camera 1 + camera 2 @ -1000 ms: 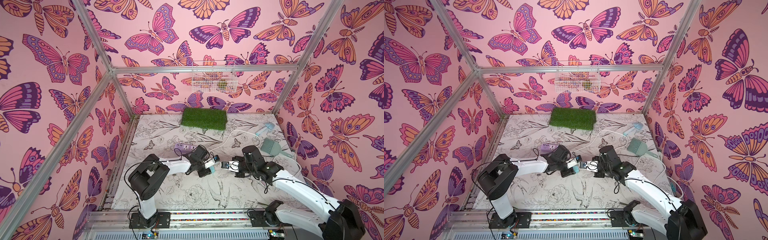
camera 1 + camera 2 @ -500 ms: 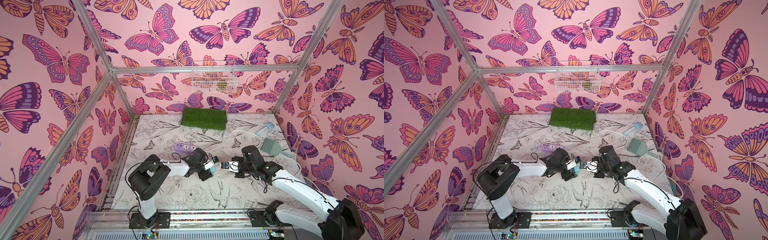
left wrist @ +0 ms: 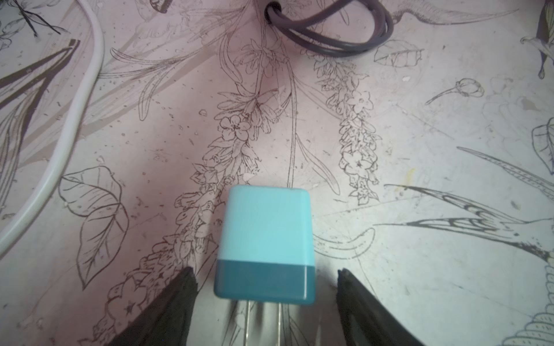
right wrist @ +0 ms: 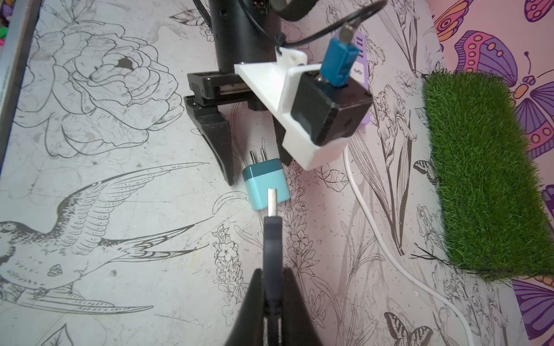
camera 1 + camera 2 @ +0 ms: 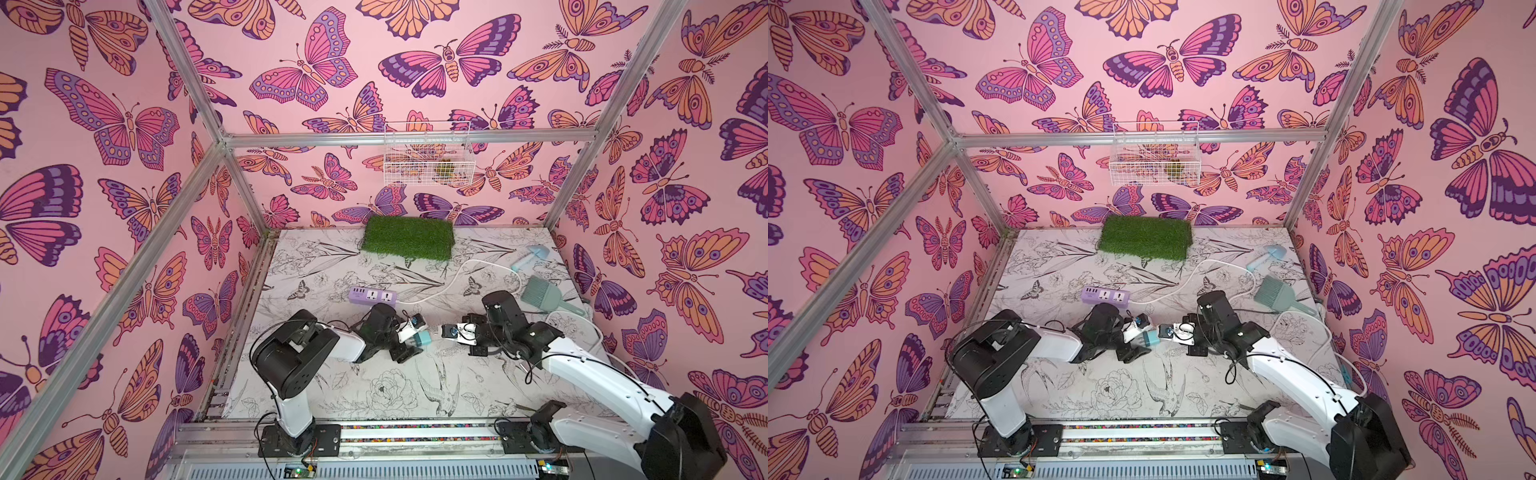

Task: Charge mp3
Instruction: Place the plug at the center of the board, then pick up the plug from the center of the board.

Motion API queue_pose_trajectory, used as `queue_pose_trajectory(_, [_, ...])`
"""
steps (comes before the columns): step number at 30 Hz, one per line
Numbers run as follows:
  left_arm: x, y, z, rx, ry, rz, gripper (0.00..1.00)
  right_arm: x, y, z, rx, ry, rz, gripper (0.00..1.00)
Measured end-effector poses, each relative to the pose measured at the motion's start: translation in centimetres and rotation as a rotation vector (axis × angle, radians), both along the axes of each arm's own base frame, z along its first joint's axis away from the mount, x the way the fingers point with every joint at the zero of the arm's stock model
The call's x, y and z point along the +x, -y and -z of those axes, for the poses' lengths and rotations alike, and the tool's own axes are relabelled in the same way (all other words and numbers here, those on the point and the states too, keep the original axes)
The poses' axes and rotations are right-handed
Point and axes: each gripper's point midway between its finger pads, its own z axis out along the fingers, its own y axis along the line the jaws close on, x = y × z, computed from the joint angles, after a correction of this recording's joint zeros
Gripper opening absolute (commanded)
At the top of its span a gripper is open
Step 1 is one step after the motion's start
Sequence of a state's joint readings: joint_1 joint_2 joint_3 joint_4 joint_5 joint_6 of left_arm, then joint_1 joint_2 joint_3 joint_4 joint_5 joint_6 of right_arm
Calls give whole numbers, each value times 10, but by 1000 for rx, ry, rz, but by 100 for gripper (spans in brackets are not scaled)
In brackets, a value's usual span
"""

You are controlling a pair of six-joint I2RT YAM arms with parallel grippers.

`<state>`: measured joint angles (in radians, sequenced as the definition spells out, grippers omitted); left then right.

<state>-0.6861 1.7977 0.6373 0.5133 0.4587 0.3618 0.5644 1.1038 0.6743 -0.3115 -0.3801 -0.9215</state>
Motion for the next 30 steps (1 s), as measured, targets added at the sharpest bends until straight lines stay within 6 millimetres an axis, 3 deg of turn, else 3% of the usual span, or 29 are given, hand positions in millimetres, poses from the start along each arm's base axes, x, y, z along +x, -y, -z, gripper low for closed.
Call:
queue_pose_trajectory(21, [3,4,2,-213,88,7,61,-1,-4,-7,5,0,-32,0])
queue_pose_trajectory(30, [-1,6,2,-241,92,28,45,-2,-4,-2,1,-21,-36,0])
